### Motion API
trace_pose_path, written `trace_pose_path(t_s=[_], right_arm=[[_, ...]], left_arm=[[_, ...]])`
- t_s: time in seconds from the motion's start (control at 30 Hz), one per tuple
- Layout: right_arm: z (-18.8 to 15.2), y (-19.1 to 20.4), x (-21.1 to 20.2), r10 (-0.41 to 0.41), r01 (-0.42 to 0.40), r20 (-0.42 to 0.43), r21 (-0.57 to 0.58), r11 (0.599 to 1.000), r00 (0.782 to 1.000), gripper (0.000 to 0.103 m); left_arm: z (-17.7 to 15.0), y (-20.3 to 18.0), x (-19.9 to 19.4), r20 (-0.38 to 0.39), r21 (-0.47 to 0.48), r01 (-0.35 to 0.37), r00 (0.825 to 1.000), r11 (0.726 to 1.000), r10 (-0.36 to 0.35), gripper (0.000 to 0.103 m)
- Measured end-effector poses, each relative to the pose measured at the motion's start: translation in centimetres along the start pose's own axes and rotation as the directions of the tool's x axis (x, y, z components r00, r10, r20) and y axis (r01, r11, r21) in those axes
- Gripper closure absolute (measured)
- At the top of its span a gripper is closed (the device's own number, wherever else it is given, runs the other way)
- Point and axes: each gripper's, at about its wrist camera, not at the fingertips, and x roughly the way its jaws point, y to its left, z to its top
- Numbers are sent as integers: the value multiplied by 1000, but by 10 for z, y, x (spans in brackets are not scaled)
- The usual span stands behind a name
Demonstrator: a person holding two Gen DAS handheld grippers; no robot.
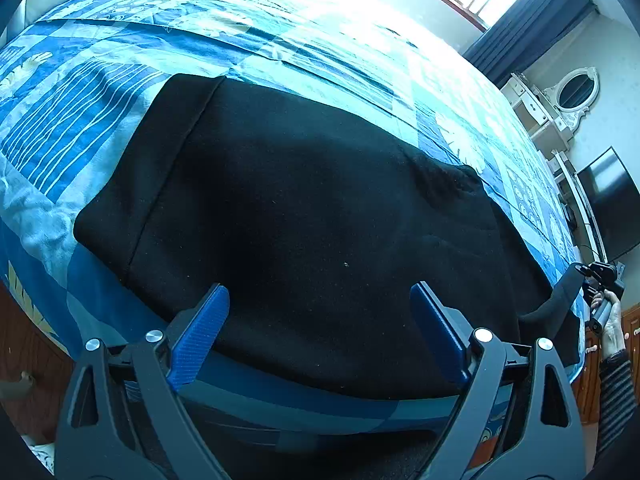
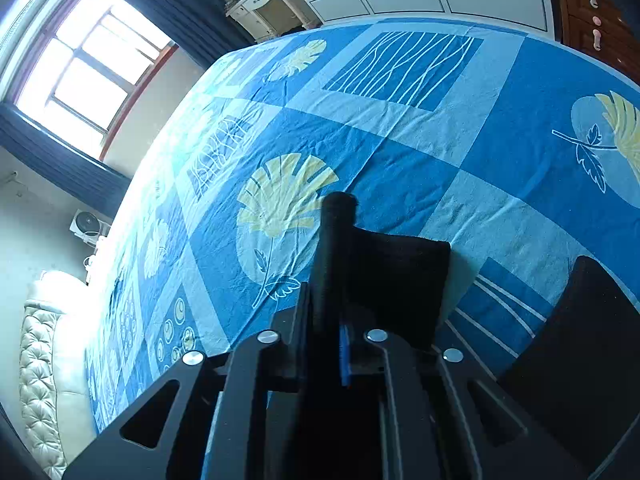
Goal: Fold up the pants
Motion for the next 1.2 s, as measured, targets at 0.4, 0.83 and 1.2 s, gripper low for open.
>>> trace_pose_path(t_s=[0.4, 0.83, 1.2], right_arm=[[-63, -152, -103, 56, -94, 165, 228, 969, 985, 95], [-71, -208, -111, 40, -102, 203, 308, 946, 978, 97], [-38, -193, -152, -113, 74, 268, 152, 986, 957, 80]], left_arm=[[-1, -3, 2, 8, -10, -14, 1000, 1000, 14, 10], [-2, -6, 3, 2, 2, -27, 1000, 1000, 27, 10], [-3, -9, 5, 4, 30, -30, 1000, 999, 30, 8]])
